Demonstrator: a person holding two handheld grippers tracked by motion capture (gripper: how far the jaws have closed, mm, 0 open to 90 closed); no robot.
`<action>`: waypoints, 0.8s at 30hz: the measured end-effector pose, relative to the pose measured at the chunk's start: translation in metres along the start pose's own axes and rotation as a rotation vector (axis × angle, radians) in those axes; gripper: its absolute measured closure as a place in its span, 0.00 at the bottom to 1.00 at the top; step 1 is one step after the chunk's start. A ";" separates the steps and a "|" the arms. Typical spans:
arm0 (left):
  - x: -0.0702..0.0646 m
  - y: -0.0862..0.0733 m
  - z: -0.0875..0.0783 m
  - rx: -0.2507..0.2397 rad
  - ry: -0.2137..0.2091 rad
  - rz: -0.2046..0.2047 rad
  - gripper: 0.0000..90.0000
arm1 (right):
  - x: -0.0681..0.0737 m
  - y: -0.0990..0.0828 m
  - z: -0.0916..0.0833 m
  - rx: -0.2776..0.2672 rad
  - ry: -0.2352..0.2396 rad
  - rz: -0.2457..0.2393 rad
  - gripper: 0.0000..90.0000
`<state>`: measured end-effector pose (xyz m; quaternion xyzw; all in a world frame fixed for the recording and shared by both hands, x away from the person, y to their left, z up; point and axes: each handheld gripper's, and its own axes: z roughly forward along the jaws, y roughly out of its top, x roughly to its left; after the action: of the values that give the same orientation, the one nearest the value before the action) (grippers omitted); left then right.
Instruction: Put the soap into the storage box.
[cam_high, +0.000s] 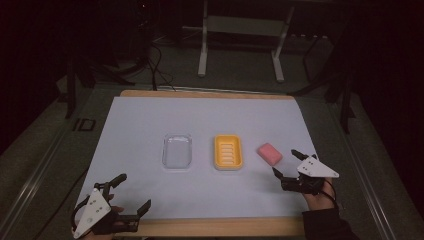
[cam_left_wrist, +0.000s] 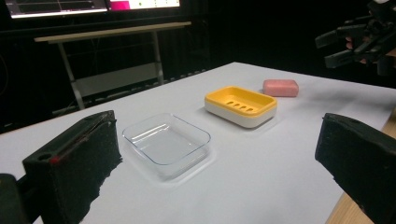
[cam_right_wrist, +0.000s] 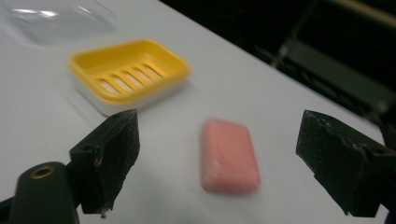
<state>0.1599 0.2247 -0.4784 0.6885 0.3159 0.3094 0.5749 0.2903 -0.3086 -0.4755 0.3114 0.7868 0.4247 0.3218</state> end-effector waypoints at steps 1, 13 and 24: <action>0.000 0.000 0.000 0.003 0.003 0.001 0.00 | -0.002 0.000 0.000 0.020 0.001 0.043 0.15; 0.001 0.000 0.000 0.015 0.007 0.006 0.00 | -0.007 -0.005 0.004 0.215 -0.194 0.111 0.14; 0.001 0.000 0.000 0.019 0.010 0.004 0.00 | -0.023 -0.010 0.002 0.433 -0.203 0.333 0.14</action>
<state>0.1603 0.2254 -0.4783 0.6930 0.3204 0.3111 0.5659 0.3033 -0.3295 -0.4801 0.5387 0.7609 0.2604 0.2509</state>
